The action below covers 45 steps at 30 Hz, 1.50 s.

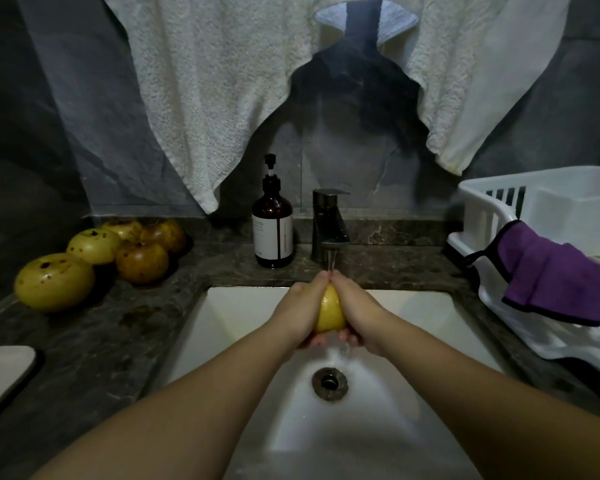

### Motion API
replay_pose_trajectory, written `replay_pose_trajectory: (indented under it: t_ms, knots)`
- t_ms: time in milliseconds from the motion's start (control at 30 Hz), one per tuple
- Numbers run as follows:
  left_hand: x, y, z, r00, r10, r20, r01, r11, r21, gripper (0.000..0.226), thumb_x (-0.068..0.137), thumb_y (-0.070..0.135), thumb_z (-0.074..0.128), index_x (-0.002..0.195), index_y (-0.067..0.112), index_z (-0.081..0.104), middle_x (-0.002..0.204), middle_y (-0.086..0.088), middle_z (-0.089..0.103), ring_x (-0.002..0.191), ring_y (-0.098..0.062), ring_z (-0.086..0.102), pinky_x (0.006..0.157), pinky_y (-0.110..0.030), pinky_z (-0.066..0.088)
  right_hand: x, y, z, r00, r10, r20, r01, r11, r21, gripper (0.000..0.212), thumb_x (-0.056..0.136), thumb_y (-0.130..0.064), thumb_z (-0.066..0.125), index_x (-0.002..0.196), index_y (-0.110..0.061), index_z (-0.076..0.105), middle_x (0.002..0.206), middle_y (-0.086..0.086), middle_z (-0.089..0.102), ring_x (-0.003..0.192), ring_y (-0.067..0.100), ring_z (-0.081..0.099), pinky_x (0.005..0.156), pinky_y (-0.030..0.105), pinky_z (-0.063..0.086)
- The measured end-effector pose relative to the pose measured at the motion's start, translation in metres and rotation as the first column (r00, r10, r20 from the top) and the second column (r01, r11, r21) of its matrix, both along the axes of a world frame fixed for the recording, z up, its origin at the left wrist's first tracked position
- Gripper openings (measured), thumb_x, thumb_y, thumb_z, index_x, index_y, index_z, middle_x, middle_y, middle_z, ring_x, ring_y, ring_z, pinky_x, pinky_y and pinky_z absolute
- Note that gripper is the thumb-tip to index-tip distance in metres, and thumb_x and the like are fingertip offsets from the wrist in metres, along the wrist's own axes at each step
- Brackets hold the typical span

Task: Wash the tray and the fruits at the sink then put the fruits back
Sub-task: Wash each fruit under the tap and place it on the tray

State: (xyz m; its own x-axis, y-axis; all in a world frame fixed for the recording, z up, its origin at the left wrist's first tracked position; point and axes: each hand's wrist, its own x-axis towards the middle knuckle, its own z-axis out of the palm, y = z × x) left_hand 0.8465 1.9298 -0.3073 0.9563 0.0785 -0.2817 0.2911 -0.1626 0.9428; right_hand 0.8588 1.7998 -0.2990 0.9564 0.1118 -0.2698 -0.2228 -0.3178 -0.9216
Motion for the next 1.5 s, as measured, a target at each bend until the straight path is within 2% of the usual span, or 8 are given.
replay_pose_trajectory:
  t_ms: [533, 667, 833, 1000, 1133, 1233, 1400, 1500]
  knots:
    - [-0.003, 0.002, 0.007, 0.994, 0.029, 0.106, -0.032, 0.999, 0.027, 0.058, 0.090, 0.078, 0.050, 0.119, 0.028, 0.059, 0.113, -0.011, 0.067, 0.093, -0.031, 0.072, 0.059, -0.035, 0.061, 0.003, 0.004, 0.004, 0.997, -0.046, -0.057, 0.049, 0.998, 0.049, 0.060, 0.095, -0.076, 0.033, 0.115, -0.025, 0.058, 0.081, 0.012, 0.063, 0.043, 0.017, 0.054, 0.041, 0.022, 0.035]
    - [-0.012, 0.009, 0.011, 0.985, -0.062, -0.159, 0.039, 0.989, -0.143, 0.075, 0.086, 0.086, 0.049, 0.127, 0.023, 0.061, 0.094, -0.011, 0.072, 0.066, -0.022, 0.069, 0.045, -0.024, 0.049, 0.003, 0.004, 0.000, 0.969, 0.023, 0.245, 0.007, 0.993, -0.120, 0.036, 0.102, -0.060, 0.034, 0.103, -0.034, 0.059, 0.095, 0.009, 0.064, 0.067, 0.024, 0.067, 0.045, 0.026, 0.044]
    - [-0.006, 0.004, 0.006, 0.995, 0.046, 0.089, -0.052, 0.997, 0.063, 0.062, 0.093, 0.075, 0.051, 0.129, 0.025, 0.055, 0.111, -0.008, 0.066, 0.091, -0.027, 0.070, 0.061, -0.035, 0.061, -0.001, 0.010, -0.002, 0.999, -0.029, -0.016, 0.030, 0.998, 0.051, 0.046, 0.099, -0.068, 0.031, 0.119, -0.032, 0.053, 0.085, 0.012, 0.063, 0.047, 0.017, 0.056, 0.042, 0.021, 0.037]
    - [-0.011, 0.010, 0.009, 0.983, -0.066, -0.172, 0.023, 0.970, -0.242, 0.073, 0.089, 0.082, 0.050, 0.125, 0.020, 0.062, 0.095, -0.017, 0.075, 0.057, -0.023, 0.068, 0.044, -0.024, 0.051, 0.000, 0.004, -0.001, 0.980, 0.043, 0.193, -0.042, 0.999, -0.005, 0.027, 0.101, -0.055, 0.042, 0.110, -0.038, 0.061, 0.101, 0.009, 0.065, 0.055, 0.016, 0.064, 0.040, 0.022, 0.041]
    - [-0.004, 0.003, 0.005, 0.996, 0.078, 0.051, -0.078, 0.997, -0.007, 0.062, 0.091, 0.077, 0.052, 0.123, 0.025, 0.058, 0.108, -0.011, 0.070, 0.087, -0.030, 0.075, 0.075, -0.048, 0.066, -0.001, 0.009, 0.002, 0.998, -0.001, -0.063, 0.008, 0.995, 0.101, 0.046, 0.096, -0.066, 0.039, 0.117, -0.029, 0.055, 0.085, 0.017, 0.074, 0.049, 0.022, 0.065, 0.040, 0.021, 0.039]
    - [-0.009, 0.009, 0.009, 0.984, -0.063, -0.164, 0.014, 0.959, -0.282, 0.073, 0.086, 0.080, 0.057, 0.119, 0.016, 0.065, 0.101, -0.020, 0.077, 0.071, -0.028, 0.075, 0.056, -0.034, 0.063, 0.001, 0.010, 0.000, 0.980, -0.005, 0.198, 0.008, 1.000, -0.015, 0.030, 0.096, -0.061, 0.043, 0.105, -0.038, 0.060, 0.101, 0.008, 0.068, 0.077, 0.023, 0.069, 0.050, 0.030, 0.053]
    - [-0.004, 0.006, 0.003, 0.996, 0.081, 0.043, -0.082, 0.996, 0.024, 0.068, 0.084, 0.080, 0.057, 0.124, 0.025, 0.057, 0.106, -0.010, 0.070, 0.086, -0.029, 0.074, 0.067, -0.040, 0.064, -0.004, 0.011, -0.004, 0.998, -0.029, -0.053, 0.034, 0.994, 0.108, 0.043, 0.094, -0.073, 0.039, 0.115, -0.039, 0.053, 0.096, 0.015, 0.070, 0.070, 0.029, 0.072, 0.049, 0.025, 0.043]
    - [-0.009, 0.009, 0.008, 0.992, -0.020, -0.125, -0.008, 0.976, -0.219, 0.070, 0.085, 0.081, 0.057, 0.126, 0.024, 0.060, 0.094, -0.016, 0.076, 0.068, -0.027, 0.075, 0.051, -0.029, 0.057, -0.001, 0.010, -0.003, 0.989, -0.010, 0.147, 0.010, 1.000, 0.000, 0.033, 0.095, -0.069, 0.042, 0.112, -0.046, 0.056, 0.104, 0.005, 0.066, 0.076, 0.022, 0.070, 0.045, 0.026, 0.048]
